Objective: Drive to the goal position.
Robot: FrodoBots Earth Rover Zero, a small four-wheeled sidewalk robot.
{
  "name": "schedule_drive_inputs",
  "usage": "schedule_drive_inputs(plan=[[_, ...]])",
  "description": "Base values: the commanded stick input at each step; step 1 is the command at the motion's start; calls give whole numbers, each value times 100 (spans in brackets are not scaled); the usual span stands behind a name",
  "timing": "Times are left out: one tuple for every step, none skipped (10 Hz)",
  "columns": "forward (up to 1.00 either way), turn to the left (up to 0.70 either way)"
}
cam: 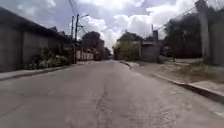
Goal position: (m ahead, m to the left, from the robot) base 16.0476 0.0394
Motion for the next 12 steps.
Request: schedule_drive_inputs(plan=[[100,-16],[100,-36],[100,-39],[100,-39],[100,-37],[100,-26],[100,-4],[100,0],[100,0],[100,0],[100,0],[100,0]])
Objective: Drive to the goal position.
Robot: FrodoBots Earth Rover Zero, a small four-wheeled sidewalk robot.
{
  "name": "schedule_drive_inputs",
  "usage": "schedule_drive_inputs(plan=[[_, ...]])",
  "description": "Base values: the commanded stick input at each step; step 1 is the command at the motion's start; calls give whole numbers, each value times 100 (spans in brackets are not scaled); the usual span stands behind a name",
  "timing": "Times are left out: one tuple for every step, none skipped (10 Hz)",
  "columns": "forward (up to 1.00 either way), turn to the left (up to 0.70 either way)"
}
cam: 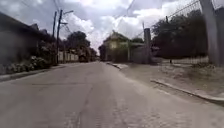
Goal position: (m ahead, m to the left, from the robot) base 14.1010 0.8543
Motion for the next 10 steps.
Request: schedule_drive_inputs(plan=[[100,0],[100,0],[100,0],[100,3],[100,0],[100,0],[100,0],[100,0],[100,0],[100,0]])
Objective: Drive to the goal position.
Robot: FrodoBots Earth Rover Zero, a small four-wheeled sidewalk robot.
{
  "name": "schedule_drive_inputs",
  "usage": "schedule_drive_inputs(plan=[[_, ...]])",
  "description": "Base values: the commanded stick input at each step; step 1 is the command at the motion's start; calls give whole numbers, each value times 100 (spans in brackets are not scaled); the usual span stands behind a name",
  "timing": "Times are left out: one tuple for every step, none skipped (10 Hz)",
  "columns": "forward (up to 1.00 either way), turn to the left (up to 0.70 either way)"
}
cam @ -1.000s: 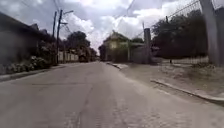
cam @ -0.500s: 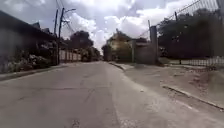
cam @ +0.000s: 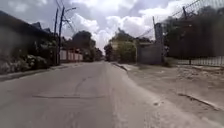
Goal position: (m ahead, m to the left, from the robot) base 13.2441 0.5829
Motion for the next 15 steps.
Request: schedule_drive_inputs(plan=[[100,0],[100,0],[100,0],[100,0],[100,-17],[100,-35],[100,-40],[100,-16],[100,-1],[100,0],[100,0],[100,0],[100,-3],[100,-1],[100,3]])
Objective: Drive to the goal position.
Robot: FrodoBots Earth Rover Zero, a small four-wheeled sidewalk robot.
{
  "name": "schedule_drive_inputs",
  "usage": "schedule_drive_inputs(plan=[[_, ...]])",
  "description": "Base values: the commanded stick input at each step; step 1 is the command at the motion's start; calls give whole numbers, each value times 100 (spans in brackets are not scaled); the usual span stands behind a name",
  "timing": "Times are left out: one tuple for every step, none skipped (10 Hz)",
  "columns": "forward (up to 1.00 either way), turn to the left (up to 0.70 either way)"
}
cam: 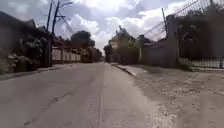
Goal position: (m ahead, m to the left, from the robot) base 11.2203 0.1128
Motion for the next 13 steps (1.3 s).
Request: schedule_drive_inputs(plan=[[100,21],[100,30],[100,11],[100,0],[100,0],[100,0],[100,0],[100,0],[100,0],[100,0],[100,-1],[100,-4],[100,-34]])
